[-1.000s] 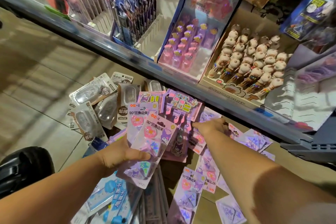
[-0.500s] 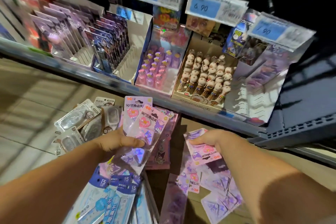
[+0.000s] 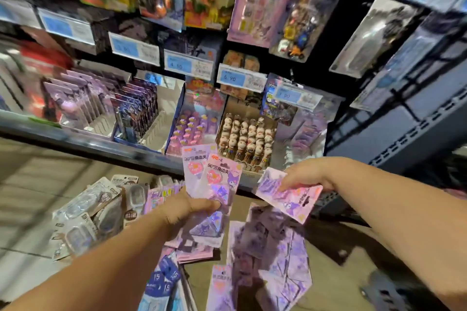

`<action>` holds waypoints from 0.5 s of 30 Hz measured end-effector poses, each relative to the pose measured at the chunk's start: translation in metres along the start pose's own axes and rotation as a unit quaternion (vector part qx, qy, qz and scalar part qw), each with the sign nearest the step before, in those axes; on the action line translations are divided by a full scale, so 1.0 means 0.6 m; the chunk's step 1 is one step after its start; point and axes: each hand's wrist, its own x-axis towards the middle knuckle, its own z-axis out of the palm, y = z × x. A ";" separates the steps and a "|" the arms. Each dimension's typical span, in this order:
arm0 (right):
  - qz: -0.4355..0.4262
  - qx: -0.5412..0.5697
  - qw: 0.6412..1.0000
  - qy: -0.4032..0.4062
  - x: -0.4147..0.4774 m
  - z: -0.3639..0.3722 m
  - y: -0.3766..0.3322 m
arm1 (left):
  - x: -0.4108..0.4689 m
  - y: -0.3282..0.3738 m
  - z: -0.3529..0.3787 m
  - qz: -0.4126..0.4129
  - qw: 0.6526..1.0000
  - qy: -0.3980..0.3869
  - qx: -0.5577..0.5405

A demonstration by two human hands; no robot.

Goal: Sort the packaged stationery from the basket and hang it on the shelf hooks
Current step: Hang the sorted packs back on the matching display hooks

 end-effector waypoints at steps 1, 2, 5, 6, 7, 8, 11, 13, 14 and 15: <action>-0.011 0.010 1.000 0.000 -0.018 -0.005 0.008 | -0.001 0.002 0.014 0.011 1.000 -0.003 -0.002; -0.022 0.023 0.999 -0.005 -0.035 -0.009 0.015 | 0.000 0.001 0.025 0.020 1.000 -0.003 -0.007; -0.055 0.062 0.996 -0.030 -0.069 -0.019 0.036 | 0.002 0.008 0.065 0.042 0.999 -0.012 -0.016; -0.061 0.082 0.994 -0.037 -0.075 -0.024 0.043 | 0.004 0.013 0.080 0.050 0.998 -0.020 -0.015; -0.068 0.096 0.992 -0.044 -0.078 -0.028 0.049 | 0.007 0.016 0.092 0.055 0.998 -0.025 -0.016; -0.076 0.102 0.991 -0.050 -0.079 -0.033 0.053 | 0.011 0.021 0.104 0.061 0.998 -0.030 -0.019; -0.085 0.124 0.987 -0.054 -0.068 -0.047 0.070 | 0.030 0.032 0.121 0.075 0.996 -0.036 -0.032; -0.095 0.187 0.972 -0.101 -0.050 -0.064 0.087 | 0.045 0.038 0.128 0.083 0.995 -0.038 -0.028; -0.097 0.200 0.968 -0.114 -0.038 -0.076 0.096 | 0.055 0.040 0.128 0.085 0.995 -0.038 -0.021; -0.096 0.185 0.972 -0.111 -0.030 -0.085 0.101 | 0.062 0.044 0.128 0.085 0.996 -0.035 -0.012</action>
